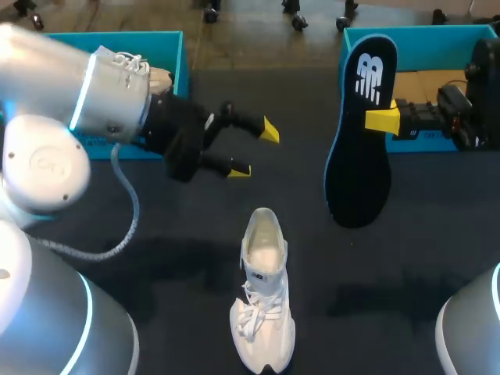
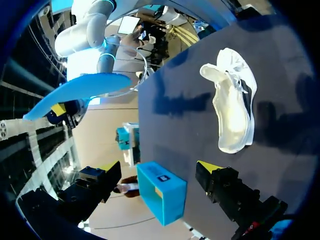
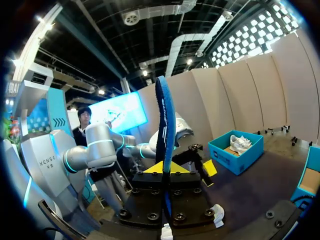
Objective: Take the shoe out of the shoebox, open the shoe tongue, remove and reinsert the insole, then place the shoe into the shoebox
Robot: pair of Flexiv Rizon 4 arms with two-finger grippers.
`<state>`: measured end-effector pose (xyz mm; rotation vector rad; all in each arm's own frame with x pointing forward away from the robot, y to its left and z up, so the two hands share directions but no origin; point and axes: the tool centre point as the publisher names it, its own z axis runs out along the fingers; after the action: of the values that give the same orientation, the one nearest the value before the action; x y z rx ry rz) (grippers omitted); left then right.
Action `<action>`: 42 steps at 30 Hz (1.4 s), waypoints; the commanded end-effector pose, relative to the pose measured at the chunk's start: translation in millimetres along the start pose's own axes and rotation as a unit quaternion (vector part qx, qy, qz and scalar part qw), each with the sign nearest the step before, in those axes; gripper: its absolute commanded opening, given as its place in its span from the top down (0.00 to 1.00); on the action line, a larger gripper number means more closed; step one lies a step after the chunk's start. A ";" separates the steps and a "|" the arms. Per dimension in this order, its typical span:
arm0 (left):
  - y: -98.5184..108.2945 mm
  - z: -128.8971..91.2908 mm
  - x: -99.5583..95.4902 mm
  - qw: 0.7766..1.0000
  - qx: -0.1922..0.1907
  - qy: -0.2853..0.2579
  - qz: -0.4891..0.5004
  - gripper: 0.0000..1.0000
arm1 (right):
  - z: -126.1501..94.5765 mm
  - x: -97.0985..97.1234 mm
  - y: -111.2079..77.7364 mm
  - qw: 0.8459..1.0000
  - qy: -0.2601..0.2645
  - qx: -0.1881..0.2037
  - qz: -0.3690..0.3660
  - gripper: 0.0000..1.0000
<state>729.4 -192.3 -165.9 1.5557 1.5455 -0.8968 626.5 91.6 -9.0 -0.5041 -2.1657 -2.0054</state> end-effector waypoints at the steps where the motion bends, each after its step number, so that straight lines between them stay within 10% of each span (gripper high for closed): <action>1: 2.5 -0.4 10.4 0.986 0.015 -0.165 0.016 0.00 | 2.4 -2.4 0.5 1.000 0.001 0.000 0.000 1.00; 16: 23.0 -27.8 -29.4 0.955 0.036 -0.290 0.053 0.00 | -0.4 -101.6 13.6 0.993 0.017 0.029 0.117 1.00; 30: 23.0 -27.8 -29.4 0.955 0.036 -0.290 0.053 0.00 | -0.4 -101.6 13.6 0.993 0.017 0.029 0.117 1.00; 38: 23.0 -27.8 -29.4 0.955 0.036 -0.290 0.053 0.00 | 22.9 -179.6 -4.0 0.973 0.013 0.042 0.228 1.00; 42: 23.0 -27.8 -29.4 0.955 0.036 -0.290 0.053 0.00 | 24.2 -188.3 -10.3 0.960 -0.012 0.076 0.268 1.00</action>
<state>750.6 -180.1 -125.9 1.2526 1.0085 -1.2261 775.2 79.2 -75.9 -0.9577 -1.8735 -1.6475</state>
